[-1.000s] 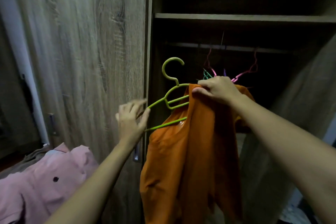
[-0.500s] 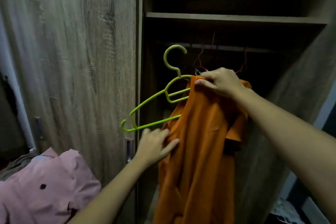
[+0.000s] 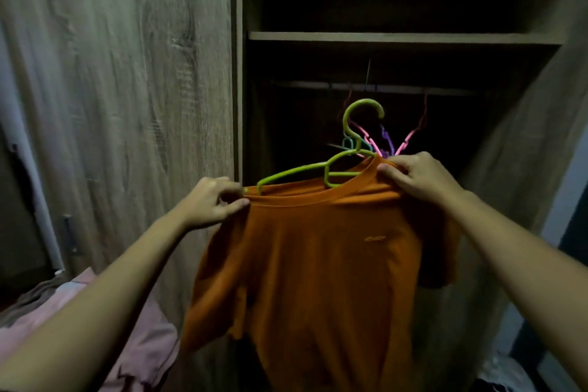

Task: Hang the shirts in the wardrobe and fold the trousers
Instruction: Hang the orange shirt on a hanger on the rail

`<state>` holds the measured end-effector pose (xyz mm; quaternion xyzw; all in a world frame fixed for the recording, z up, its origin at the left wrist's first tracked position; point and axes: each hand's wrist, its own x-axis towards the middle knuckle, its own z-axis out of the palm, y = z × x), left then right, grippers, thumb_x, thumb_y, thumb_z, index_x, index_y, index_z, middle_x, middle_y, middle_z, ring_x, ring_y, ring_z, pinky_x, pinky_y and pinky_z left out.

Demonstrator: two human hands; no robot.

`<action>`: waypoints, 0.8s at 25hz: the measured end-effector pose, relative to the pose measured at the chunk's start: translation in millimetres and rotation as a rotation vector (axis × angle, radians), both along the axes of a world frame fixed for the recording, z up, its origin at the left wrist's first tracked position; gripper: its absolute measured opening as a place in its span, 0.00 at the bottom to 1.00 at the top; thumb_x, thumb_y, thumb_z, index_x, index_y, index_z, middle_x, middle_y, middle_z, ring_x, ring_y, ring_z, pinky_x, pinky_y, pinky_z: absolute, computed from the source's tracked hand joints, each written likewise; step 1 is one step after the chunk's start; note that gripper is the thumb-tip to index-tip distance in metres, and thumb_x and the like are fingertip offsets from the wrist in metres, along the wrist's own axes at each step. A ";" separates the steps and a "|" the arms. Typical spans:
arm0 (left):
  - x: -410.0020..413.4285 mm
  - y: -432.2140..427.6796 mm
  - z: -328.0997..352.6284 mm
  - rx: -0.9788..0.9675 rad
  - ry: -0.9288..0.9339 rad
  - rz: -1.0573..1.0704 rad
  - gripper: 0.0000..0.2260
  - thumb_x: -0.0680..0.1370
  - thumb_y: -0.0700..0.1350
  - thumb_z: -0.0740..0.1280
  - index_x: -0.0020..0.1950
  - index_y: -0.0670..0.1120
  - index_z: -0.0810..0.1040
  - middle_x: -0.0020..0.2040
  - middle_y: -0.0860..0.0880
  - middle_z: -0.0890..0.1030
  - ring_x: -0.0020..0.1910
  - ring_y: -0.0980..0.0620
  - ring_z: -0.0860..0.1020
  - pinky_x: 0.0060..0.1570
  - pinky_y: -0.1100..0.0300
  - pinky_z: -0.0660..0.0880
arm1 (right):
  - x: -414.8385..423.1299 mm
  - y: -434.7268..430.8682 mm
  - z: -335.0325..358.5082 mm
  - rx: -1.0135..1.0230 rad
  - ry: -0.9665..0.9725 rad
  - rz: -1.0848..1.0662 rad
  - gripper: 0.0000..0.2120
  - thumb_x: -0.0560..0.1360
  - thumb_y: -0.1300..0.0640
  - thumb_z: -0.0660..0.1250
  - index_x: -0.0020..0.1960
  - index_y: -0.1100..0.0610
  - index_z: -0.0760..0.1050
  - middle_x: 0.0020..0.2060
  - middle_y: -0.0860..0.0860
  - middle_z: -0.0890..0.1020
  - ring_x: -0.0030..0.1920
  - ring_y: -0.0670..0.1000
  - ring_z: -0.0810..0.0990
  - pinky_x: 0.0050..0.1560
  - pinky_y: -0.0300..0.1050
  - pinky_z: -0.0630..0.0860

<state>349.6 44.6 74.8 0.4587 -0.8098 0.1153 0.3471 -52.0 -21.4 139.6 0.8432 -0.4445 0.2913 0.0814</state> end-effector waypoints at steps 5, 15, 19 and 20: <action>-44.0 -1.8 36.1 -0.040 -0.185 -0.071 0.18 0.75 0.55 0.56 0.48 0.43 0.77 0.42 0.48 0.76 0.42 0.54 0.70 0.43 0.58 0.71 | 22.7 2.1 -8.3 0.028 0.000 0.088 0.27 0.71 0.30 0.53 0.53 0.46 0.81 0.46 0.51 0.84 0.48 0.52 0.81 0.49 0.49 0.77; -51.7 5.6 38.1 0.287 0.296 -0.003 0.17 0.70 0.61 0.65 0.41 0.48 0.80 0.34 0.51 0.78 0.32 0.60 0.76 0.32 0.69 0.70 | 27.5 -2.6 -14.2 0.282 -0.396 0.196 0.25 0.66 0.26 0.56 0.48 0.40 0.81 0.52 0.44 0.83 0.57 0.49 0.79 0.61 0.57 0.74; -25.5 11.6 38.6 0.220 0.412 0.007 0.20 0.70 0.64 0.66 0.42 0.47 0.82 0.34 0.51 0.80 0.32 0.56 0.77 0.33 0.62 0.72 | 3.2 -5.6 -17.8 0.260 -0.275 0.098 0.21 0.74 0.39 0.57 0.58 0.47 0.79 0.56 0.48 0.82 0.58 0.48 0.77 0.61 0.52 0.73; -18.3 12.4 37.4 0.218 0.435 0.014 0.23 0.69 0.65 0.65 0.43 0.46 0.82 0.36 0.49 0.81 0.35 0.52 0.79 0.35 0.58 0.74 | -5.2 -7.3 -21.7 0.279 -0.264 0.091 0.20 0.75 0.41 0.58 0.59 0.49 0.78 0.56 0.50 0.81 0.58 0.48 0.77 0.62 0.50 0.73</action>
